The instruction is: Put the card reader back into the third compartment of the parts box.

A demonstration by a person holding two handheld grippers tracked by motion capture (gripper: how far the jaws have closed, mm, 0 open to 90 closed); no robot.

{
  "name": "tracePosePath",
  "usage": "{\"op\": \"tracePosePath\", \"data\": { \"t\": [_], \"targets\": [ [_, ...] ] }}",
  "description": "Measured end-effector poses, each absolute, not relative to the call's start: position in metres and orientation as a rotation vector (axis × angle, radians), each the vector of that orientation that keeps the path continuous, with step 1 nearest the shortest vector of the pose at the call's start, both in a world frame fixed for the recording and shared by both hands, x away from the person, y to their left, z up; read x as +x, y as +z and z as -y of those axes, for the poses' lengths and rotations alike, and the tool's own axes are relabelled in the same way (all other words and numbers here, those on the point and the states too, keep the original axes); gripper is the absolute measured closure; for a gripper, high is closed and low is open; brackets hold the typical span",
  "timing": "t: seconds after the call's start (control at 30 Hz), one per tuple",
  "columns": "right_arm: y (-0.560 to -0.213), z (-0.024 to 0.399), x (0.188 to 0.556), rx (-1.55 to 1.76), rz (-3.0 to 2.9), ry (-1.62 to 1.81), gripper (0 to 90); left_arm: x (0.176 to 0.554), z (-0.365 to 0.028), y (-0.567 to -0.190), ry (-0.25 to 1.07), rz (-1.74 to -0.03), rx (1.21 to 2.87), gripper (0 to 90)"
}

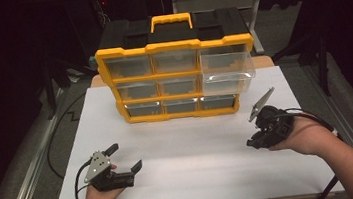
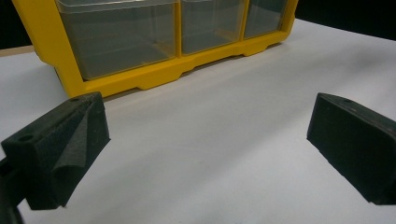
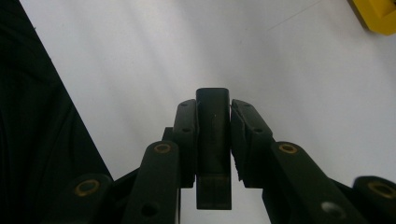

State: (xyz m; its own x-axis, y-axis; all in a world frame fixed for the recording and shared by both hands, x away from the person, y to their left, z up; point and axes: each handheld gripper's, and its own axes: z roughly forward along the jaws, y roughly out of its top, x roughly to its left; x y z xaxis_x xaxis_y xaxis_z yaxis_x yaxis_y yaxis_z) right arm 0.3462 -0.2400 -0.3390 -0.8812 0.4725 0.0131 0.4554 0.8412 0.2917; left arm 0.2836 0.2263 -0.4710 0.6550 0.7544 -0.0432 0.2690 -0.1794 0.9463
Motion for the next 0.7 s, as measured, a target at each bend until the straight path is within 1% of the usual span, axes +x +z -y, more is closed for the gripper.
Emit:
{"op": "tracePosePath", "data": {
  "t": [0.7],
  "targets": [
    [-0.309, 0.242, 0.350, 0.715, -2.967, 0.433, 74.2, 0.283, -0.227, -0.471, 0.529, -0.825, 1.738, 0.3]
  ]
}}
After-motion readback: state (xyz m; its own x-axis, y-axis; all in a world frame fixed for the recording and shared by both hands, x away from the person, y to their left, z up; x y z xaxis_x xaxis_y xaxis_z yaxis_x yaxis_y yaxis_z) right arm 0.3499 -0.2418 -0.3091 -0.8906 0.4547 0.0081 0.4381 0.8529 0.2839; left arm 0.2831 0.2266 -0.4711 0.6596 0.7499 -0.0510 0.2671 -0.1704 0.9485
